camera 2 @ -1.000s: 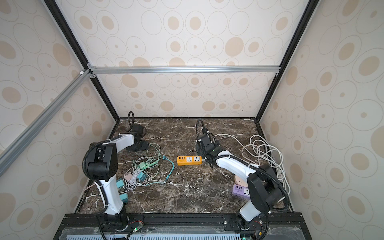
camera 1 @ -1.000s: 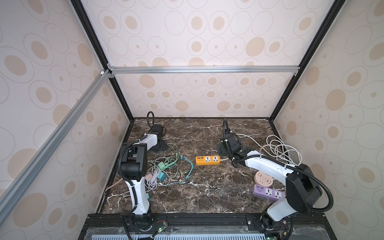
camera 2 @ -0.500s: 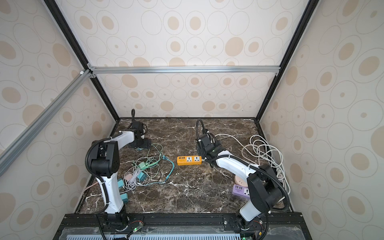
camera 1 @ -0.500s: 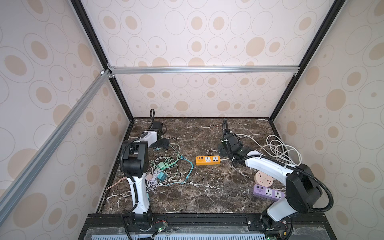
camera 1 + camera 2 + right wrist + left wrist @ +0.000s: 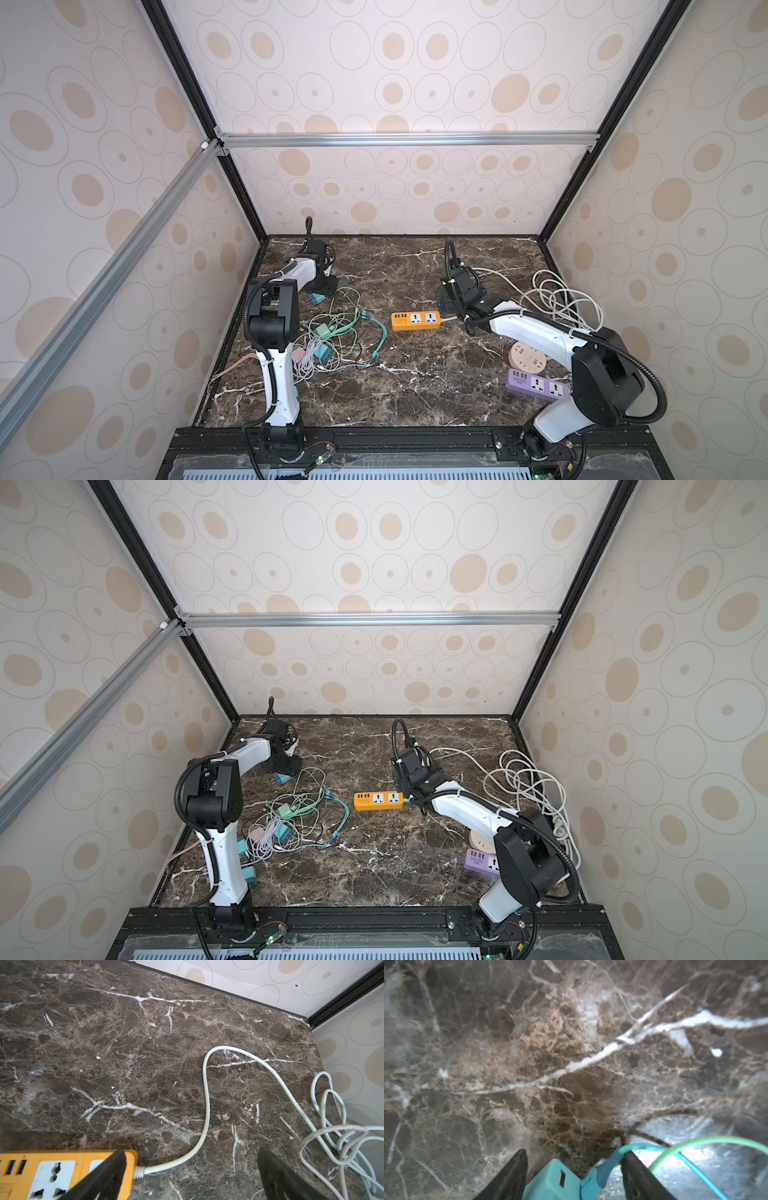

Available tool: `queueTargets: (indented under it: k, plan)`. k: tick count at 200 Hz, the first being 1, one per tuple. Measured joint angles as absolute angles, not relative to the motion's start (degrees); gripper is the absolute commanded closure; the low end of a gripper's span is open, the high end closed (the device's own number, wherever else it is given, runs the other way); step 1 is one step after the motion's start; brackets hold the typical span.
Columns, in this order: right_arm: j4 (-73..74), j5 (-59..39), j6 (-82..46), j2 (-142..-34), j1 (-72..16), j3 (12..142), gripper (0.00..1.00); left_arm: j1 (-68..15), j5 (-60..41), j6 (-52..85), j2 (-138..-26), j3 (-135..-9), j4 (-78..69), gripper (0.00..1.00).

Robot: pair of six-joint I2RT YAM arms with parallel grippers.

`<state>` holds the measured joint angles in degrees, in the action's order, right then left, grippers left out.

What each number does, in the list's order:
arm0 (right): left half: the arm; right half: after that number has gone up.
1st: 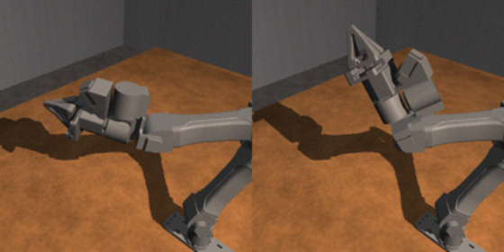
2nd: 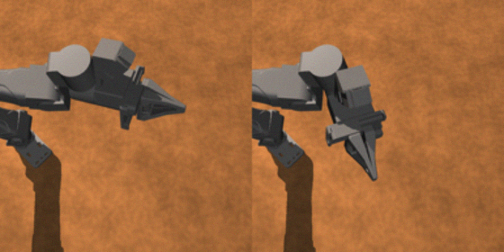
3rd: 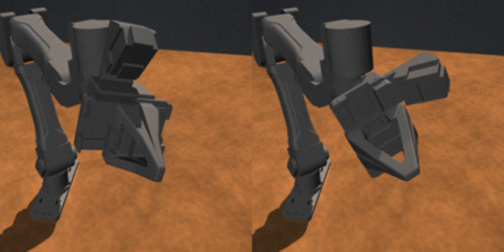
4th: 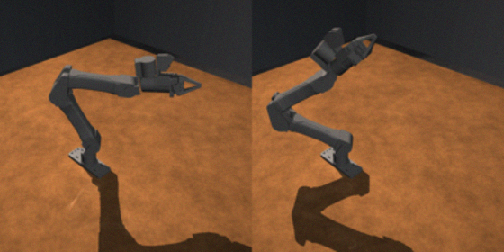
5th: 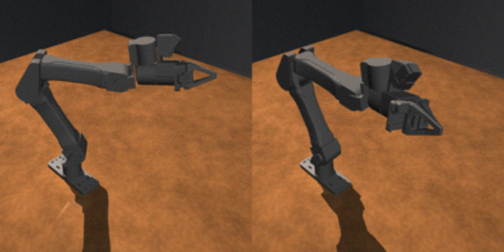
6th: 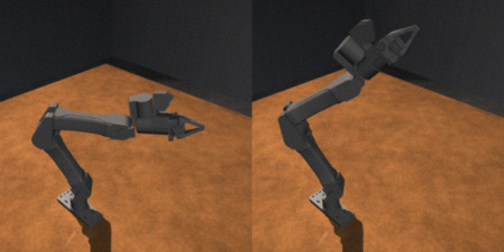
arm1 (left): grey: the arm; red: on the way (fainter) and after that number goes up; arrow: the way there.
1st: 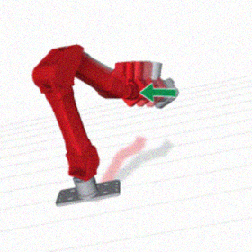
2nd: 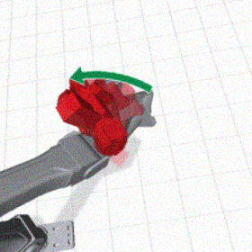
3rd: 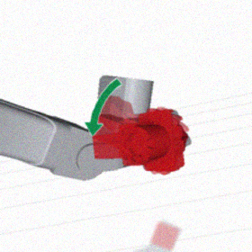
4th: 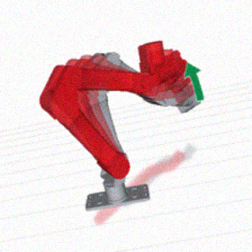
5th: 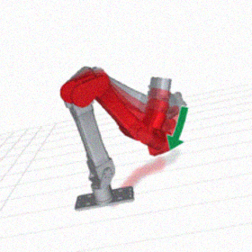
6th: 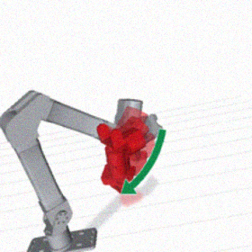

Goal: Insert the plug
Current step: 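Close the left gripper on the teal adapter with its cable attached, then lift the teal adapter with the left gripper while the right gripper reaches into cables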

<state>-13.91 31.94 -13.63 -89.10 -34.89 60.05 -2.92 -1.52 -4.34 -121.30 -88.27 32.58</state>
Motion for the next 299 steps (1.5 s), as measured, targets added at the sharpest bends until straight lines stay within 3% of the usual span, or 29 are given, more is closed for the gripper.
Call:
queueTargets:
  k: [14,31,48,127,168,243,299]
  plan:
    - [-13.91,31.97,-13.56,-89.19,-34.89,60.12,0.01,-2.94,-1.48,-4.23,-120.95,-87.85,32.97,0.37]
    - [-13.91,31.94,-13.43,-89.41,-34.89,60.20,0.01,-2.94,-1.32,-3.88,-120.29,-87.07,33.71,0.24]
    - [-13.91,31.90,-13.41,-89.69,-34.92,60.20,0.01,-2.90,-0.97,-3.25,-119.09,-85.60,34.46,0.21]
    - [-13.87,31.75,-12.97,-90.78,-34.89,60.97,0.01,-2.90,-3.53,-5.02,-117.05,-83.18,39.81,0.32]
    - [-13.82,31.75,-12.99,-90.98,-34.92,60.97,0.01,-2.90,-3.36,-4.95,-113.60,-78.13,40.58,0.44]
    - [-13.69,30.26,-12.97,-91.70,-34.89,60.99,0.01,-2.90,-0.62,-3.05,-112.42,-77.91,41.93,1.00]
    - [-10.02,19.27,-10.81,-89.54,-34.92,60.99,0.04,-2.90,8.05,2.17,-105.91,-90.02,43.70,1.00]
